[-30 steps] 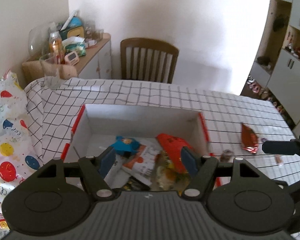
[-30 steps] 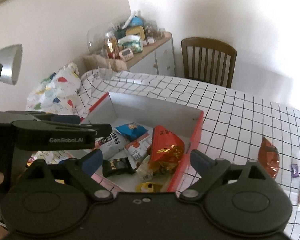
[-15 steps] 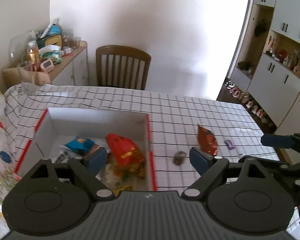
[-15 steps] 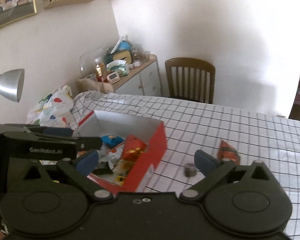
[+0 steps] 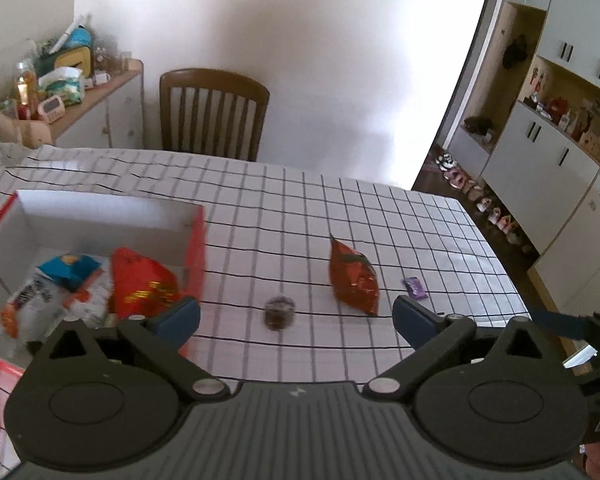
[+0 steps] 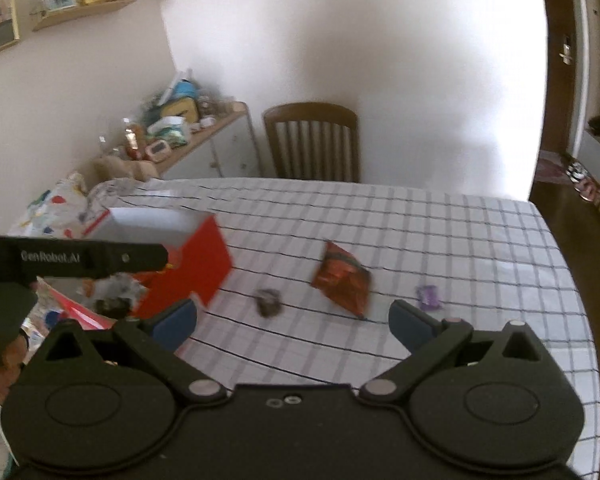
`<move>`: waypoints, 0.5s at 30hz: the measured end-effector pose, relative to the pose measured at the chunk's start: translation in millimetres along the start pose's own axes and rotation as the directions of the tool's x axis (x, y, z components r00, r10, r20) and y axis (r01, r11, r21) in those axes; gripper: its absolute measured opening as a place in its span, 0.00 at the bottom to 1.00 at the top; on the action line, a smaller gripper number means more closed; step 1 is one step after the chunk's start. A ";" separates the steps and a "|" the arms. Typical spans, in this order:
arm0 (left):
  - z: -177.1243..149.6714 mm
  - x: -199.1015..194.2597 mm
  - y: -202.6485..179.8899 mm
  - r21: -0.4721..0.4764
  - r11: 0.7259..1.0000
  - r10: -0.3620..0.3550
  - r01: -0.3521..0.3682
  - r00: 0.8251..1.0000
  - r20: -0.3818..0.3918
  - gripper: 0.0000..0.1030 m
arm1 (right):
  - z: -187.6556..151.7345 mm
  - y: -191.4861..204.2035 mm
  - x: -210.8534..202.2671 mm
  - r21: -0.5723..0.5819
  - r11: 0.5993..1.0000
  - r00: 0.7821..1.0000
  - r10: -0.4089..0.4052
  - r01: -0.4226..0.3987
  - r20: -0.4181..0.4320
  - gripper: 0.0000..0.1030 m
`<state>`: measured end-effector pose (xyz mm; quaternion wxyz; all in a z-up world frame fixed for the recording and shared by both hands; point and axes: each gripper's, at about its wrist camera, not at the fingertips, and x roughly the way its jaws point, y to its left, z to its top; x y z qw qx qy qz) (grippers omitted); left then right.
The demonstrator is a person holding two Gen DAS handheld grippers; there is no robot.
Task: Organize snacks
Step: 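Move both tools toward the brown foil bag and remaining snacks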
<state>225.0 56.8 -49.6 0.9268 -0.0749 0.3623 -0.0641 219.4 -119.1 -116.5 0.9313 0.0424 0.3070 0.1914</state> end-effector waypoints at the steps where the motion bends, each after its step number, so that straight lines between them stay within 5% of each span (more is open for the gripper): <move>1: -0.6 7.2 -6.2 0.008 1.000 -0.002 0.002 1.000 -0.010 1.00 | -2.4 -7.2 0.7 0.005 1.000 1.000 -0.007 0.007 -0.004 1.00; 15: 7.8 99.8 -70.0 0.088 0.995 0.045 -0.037 0.994 -0.095 1.00 | -29.5 -100.3 40.9 0.051 0.990 0.986 -0.127 0.133 -0.108 0.93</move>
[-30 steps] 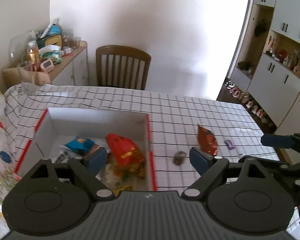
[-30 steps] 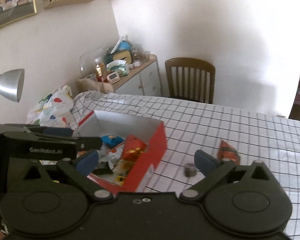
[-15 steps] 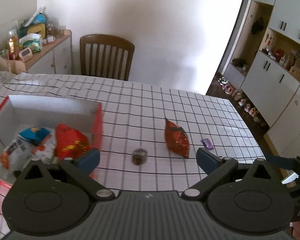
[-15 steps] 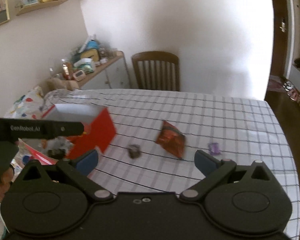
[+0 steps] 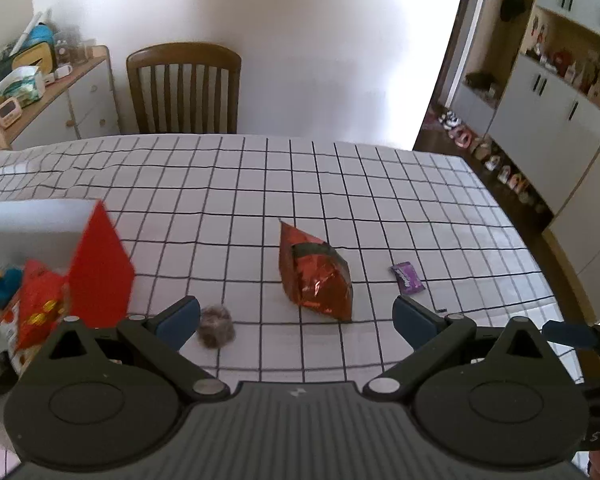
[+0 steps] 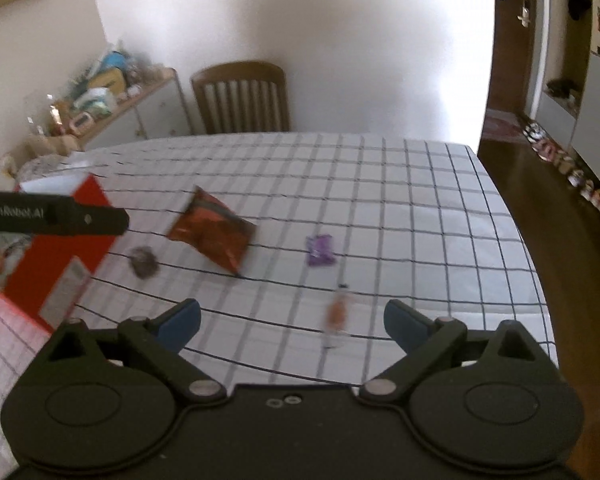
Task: Organize snacks
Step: 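Move both tools toward the brown foil bag and remaining snacks, then grasp the brown foil bag with the left tool while the right tool grasps the clear orange packet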
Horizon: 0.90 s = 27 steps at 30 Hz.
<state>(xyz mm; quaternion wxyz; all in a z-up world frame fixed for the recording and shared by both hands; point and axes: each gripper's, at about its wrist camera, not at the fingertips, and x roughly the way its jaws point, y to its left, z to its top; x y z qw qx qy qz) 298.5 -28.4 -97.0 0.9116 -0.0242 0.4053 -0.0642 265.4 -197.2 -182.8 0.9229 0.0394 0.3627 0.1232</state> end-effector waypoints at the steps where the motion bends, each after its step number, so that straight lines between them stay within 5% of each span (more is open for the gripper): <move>1: 2.2 6.8 -2.4 0.005 1.000 0.001 -0.001 1.000 -0.007 1.00 | -0.4 -4.5 6.0 0.005 1.000 1.000 -0.009 0.009 -0.009 0.93; 9: 15.0 67.8 -12.3 0.005 0.999 0.038 -0.037 0.992 -0.119 1.00 | 3.7 -21.8 48.9 0.026 0.999 0.997 -0.036 0.037 -0.071 0.80; 19: 25.1 110.9 -14.3 0.013 0.999 0.052 -0.050 0.987 -0.154 1.00 | 5.0 -22.7 83.7 0.039 0.997 0.991 -0.055 0.060 -0.118 0.70; 23: 26.3 120.2 -18.5 0.018 1.000 0.023 -0.021 0.985 -0.171 0.99 | 5.8 -25.3 93.9 0.062 0.996 0.989 -0.056 0.065 -0.134 0.51; 27: 24.0 125.3 -25.4 0.040 0.999 0.022 -0.015 0.985 -0.172 0.94 | 5.3 -23.5 97.3 0.065 0.996 0.989 -0.050 0.059 -0.137 0.43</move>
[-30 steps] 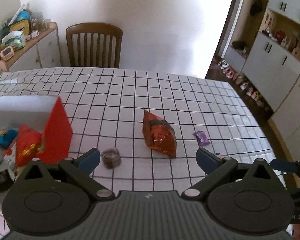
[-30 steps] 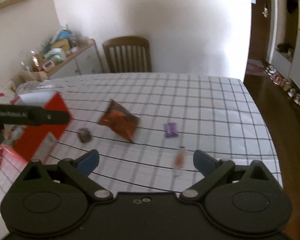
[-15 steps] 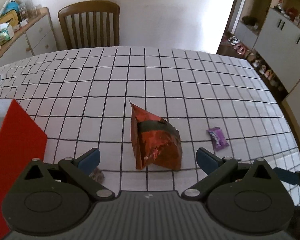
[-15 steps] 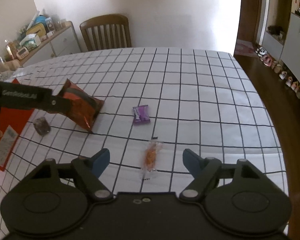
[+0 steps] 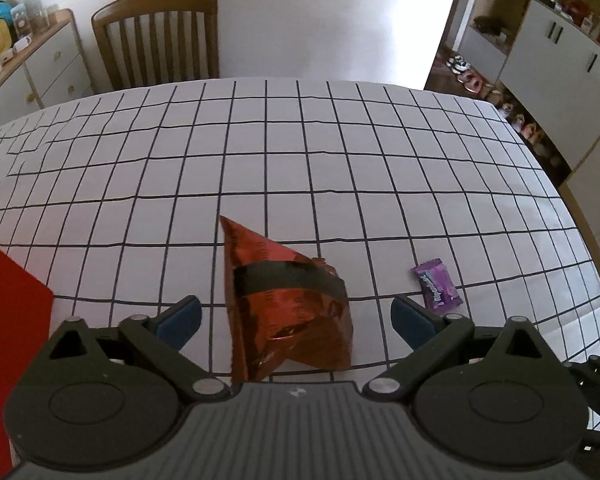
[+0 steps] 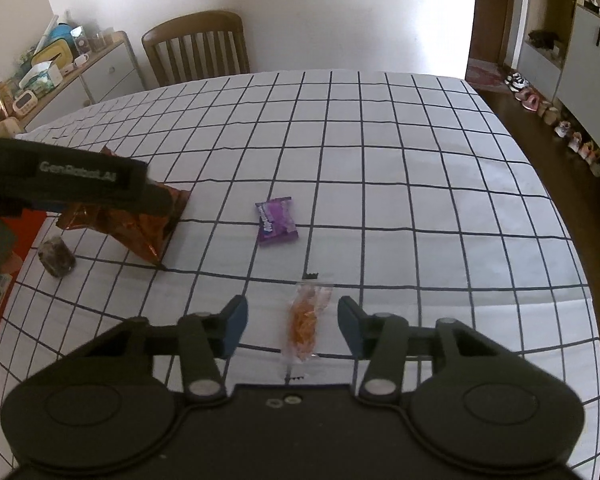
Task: Organize snacks
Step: 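Grasp the brown foil bag with the left tool while the right tool grasps the clear orange packet, then lift the foil bag and clear packet and carry them over the red box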
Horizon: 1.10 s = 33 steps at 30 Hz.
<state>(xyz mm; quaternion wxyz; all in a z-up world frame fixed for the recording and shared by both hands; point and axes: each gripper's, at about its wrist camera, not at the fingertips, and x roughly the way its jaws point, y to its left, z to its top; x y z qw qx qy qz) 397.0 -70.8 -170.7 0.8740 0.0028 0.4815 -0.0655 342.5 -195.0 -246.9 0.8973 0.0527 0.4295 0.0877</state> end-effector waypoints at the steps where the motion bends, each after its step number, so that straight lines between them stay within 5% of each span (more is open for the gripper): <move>1: -0.2 1.7 -1.3 0.001 1.000 -0.001 0.001 1.000 -0.007 0.87 | -0.4 0.4 0.7 0.001 1.000 1.000 0.002 -0.002 -0.003 0.41; 8: -0.3 4.4 -7.5 -0.007 1.000 0.005 -0.005 1.000 -0.013 0.48 | -3.7 1.5 6.2 0.011 1.000 1.000 -0.023 0.024 -0.018 0.17; 11: -1.0 0.9 -8.5 0.007 1.000 0.019 -0.019 1.000 -0.008 0.44 | -4.8 3.0 4.0 0.006 1.000 1.000 -0.024 0.024 -0.012 0.16; 33: -33.3 -96.6 13.5 -0.009 1.000 0.008 -0.007 0.998 0.060 0.43 | -7.1 30.6 -68.9 0.002 0.999 0.997 0.050 -0.050 0.059 0.14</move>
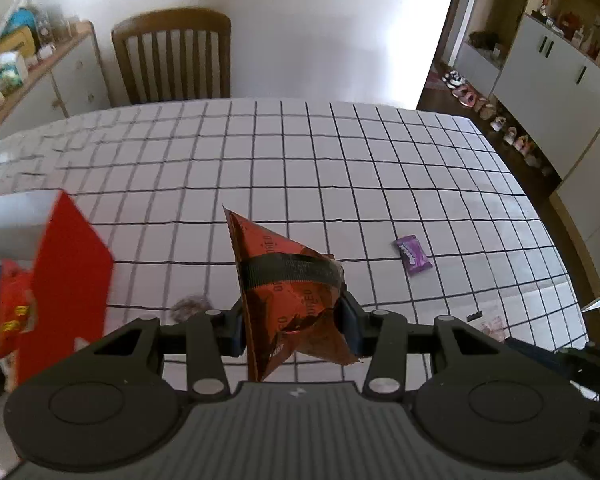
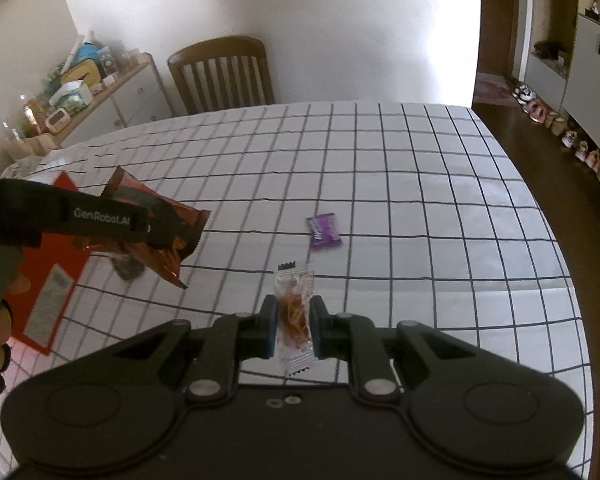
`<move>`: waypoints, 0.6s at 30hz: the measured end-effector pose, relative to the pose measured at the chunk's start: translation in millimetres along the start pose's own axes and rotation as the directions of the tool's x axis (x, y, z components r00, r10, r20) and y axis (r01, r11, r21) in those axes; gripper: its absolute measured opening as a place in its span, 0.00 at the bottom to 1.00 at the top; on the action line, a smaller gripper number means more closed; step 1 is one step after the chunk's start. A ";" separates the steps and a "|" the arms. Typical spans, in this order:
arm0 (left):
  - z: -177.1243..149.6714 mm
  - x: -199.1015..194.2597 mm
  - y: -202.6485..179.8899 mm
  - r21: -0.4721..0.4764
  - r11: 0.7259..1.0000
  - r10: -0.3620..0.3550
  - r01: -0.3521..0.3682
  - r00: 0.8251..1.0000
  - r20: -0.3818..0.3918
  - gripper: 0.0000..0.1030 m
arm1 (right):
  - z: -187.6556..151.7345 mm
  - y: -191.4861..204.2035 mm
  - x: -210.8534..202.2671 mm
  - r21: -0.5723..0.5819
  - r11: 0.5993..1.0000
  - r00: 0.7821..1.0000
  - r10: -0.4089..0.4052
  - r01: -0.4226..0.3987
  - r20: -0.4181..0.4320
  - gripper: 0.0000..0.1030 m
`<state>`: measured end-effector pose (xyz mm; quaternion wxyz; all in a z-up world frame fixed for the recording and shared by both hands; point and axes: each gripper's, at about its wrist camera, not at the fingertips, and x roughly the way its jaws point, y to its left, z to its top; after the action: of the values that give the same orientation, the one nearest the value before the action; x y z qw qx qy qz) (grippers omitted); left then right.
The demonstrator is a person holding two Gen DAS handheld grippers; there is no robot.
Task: Organize snacks
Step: 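Lift the foil bag and clear packet and carry them over the red box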
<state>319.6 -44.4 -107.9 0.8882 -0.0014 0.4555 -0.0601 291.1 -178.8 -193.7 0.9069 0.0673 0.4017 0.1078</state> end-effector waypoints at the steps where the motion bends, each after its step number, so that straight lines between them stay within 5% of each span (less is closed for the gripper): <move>1: -1.9 -5.0 1.0 0.004 1.000 0.002 -0.002 1.000 0.007 0.43 | -0.2 2.9 -5.2 -0.003 1.000 1.000 0.007 -0.007 0.005 0.14; 18: -33.3 -93.0 35.3 -0.014 1.000 0.008 -0.007 0.996 0.094 0.43 | -1.4 60.5 -69.8 -0.082 0.991 0.992 0.111 -0.106 0.057 0.14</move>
<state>242.7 2.5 -54.2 0.9088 -0.0087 0.4137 -0.0536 235.9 -137.6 -132.1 0.9136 0.0565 0.3649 0.1705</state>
